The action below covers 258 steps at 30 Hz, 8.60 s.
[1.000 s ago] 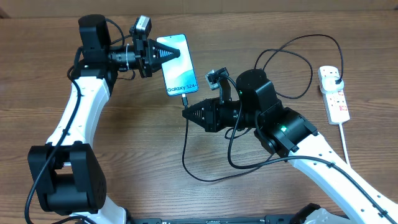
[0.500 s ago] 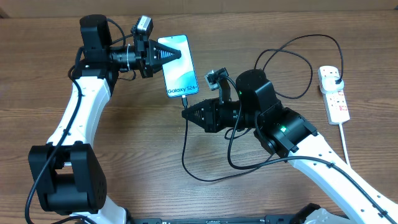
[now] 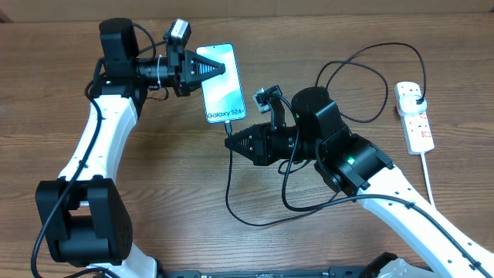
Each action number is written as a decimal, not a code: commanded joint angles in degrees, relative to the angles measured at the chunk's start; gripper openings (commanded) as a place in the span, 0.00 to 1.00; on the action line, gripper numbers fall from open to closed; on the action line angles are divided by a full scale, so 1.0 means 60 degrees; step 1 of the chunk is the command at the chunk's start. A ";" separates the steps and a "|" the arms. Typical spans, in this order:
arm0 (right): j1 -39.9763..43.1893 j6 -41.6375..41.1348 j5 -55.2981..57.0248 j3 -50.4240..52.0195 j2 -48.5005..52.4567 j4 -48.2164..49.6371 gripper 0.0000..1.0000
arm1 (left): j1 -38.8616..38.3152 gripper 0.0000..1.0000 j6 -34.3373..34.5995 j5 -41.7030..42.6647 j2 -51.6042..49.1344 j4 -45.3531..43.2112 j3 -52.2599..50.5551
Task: Plug charger to phone and switch on socket
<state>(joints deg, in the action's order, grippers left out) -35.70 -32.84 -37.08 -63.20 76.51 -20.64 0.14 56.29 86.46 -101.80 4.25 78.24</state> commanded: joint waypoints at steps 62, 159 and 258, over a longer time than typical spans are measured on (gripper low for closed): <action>0.0557 0.0047 0.0674 0.0022 0.0022 -0.1020 0.63 | 0.0291 0.04 -0.3836 0.0488 0.0339 0.0073 0.0091; 0.0805 0.0266 0.2357 0.0025 0.0022 -0.3406 0.66 | 0.0026 0.14 -0.9092 -0.9511 -0.5479 1.0069 0.4659; 0.4681 0.1304 0.2543 -0.1009 -0.0849 -0.5894 0.04 | 0.0095 1.00 -0.7581 -1.1632 0.0860 1.2018 0.8630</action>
<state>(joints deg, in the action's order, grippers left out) -13.39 -26.02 -22.79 -65.12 72.69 -54.13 0.58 10.59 14.46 -97.12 75.88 129.75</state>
